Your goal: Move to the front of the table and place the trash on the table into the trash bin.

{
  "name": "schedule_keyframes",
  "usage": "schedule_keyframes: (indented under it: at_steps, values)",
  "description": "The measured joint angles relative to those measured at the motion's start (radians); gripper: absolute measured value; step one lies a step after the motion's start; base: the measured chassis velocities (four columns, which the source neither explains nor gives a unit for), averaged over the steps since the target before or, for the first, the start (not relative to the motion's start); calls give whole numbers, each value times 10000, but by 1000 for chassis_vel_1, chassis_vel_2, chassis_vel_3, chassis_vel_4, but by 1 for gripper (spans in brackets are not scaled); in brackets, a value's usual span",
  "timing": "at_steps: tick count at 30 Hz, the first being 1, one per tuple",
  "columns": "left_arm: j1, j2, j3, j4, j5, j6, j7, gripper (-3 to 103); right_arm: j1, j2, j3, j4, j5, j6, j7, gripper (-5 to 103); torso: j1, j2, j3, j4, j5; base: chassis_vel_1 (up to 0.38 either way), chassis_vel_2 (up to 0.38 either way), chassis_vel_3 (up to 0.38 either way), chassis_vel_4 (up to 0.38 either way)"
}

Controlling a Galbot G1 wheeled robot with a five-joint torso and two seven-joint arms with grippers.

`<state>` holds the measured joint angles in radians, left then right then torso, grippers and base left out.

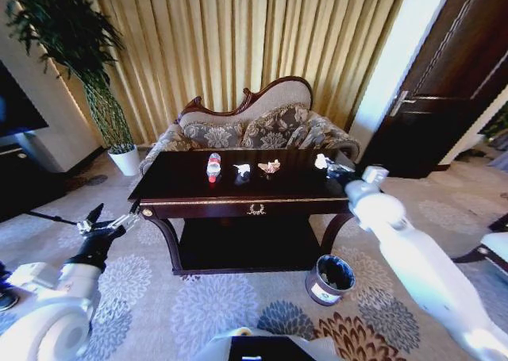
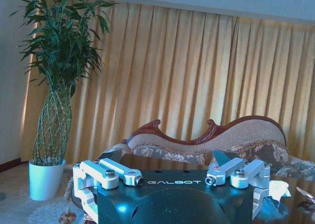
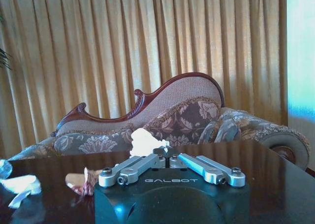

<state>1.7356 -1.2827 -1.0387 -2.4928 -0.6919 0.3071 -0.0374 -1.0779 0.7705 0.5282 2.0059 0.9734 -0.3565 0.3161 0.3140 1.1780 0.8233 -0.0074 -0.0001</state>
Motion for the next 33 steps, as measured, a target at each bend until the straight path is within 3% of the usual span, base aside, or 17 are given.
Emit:
schedule_keyframes:
  at_steps: [10,20,33]
  values:
    - [80,-4,26,-44,23,-5,56,100,-2063,762,1206,1233,-561,60,-24,0,0,1,0,-2,1,0,0,0,0]
    - [80,-29,79,-65,54,-5,91,100,-3039,1297,1964,1862,-733,71,-96,0,1,-1,1,-2,1,0,0,0,0]
    - [121,-67,29,-71,75,-141,136,100,-3230,1626,1939,1944,-1003,129,-226,0,2,-1,1,0,0,68,-64,-67,75]
